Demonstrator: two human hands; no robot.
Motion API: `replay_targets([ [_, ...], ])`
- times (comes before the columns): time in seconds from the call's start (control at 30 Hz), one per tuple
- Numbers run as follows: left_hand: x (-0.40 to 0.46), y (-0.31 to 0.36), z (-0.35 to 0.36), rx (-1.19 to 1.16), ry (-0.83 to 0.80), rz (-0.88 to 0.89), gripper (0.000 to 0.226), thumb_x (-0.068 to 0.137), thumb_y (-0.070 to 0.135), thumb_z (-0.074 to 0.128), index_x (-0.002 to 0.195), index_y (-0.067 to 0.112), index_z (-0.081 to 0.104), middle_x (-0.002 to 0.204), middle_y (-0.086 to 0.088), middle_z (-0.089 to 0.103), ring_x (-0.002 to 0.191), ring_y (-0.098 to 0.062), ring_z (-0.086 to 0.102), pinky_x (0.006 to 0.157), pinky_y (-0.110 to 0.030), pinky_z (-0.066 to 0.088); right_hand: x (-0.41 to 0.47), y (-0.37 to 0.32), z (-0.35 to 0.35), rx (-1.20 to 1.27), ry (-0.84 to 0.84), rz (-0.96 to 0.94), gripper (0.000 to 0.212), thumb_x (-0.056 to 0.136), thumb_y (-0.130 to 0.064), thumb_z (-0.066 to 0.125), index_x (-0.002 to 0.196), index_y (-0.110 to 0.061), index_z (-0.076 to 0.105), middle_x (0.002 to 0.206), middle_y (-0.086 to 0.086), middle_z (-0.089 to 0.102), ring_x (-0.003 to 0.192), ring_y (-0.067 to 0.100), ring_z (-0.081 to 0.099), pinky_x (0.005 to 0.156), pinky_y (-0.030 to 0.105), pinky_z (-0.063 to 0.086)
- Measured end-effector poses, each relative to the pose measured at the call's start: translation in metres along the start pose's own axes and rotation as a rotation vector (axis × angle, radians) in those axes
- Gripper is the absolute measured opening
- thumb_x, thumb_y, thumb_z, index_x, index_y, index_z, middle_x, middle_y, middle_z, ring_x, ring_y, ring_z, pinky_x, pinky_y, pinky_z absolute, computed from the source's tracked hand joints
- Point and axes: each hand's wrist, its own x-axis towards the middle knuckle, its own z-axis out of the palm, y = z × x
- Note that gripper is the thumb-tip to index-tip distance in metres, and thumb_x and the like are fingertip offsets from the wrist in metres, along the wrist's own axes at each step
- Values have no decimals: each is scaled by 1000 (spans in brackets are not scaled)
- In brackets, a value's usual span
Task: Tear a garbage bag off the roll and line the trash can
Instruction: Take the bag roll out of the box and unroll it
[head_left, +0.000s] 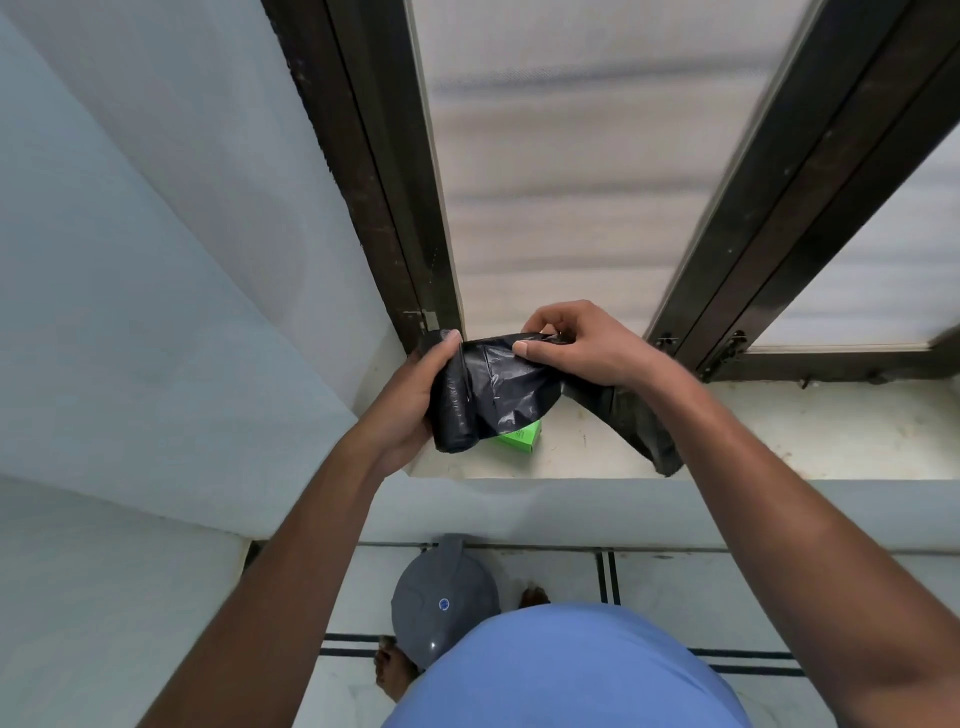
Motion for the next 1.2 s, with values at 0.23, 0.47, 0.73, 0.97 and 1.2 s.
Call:
replay_targets([
  [0.23, -1, 3, -5, -66, 67, -109, 48, 100, 52, 73, 131, 16, 77, 126, -10, 82, 120, -30, 77, 108, -47, 59, -8, 5, -5, 37, 67, 52, 17, 96, -47, 85, 93, -31, 81, 88, -4, 76, 67, 6, 62, 72, 29, 53],
  [0.47, -1, 5, -11, 5, 120, -157, 33, 94, 40, 78, 118, 18, 80, 120, -7, 83, 102, -24, 77, 85, -37, 60, -16, 8, -3, 15, 114, 84, 19, 98, -49, 83, 95, -31, 81, 98, -3, 78, 74, 5, 64, 72, 25, 51],
  [0.73, -3, 7, -1, 102, 45, -24, 42, 100, 39, 74, 133, 13, 74, 124, -14, 81, 109, -30, 78, 89, -42, 62, -9, -6, 13, -120, 13, 127, 53, 89, -57, 82, 136, -33, 73, 138, -13, 72, 131, 7, 64, 109, 33, 51],
  [0.97, -6, 15, 2, 105, -8, 70, 41, 107, 44, 62, 139, 20, 73, 131, -11, 79, 123, -31, 75, 106, -47, 61, 4, -24, 23, 51, -113, 52, 35, 97, -57, 80, 97, -23, 76, 78, -12, 72, 71, 6, 66, 69, 27, 52],
  [1.2, -9, 9, -7, 143, 106, 66, 44, 100, 51, 73, 132, 21, 77, 125, -2, 82, 120, -27, 77, 112, -50, 56, -1, -17, 2, -60, -76, 75, 48, 90, -59, 88, 89, -14, 71, 73, -2, 73, 64, 9, 61, 65, 29, 47],
])
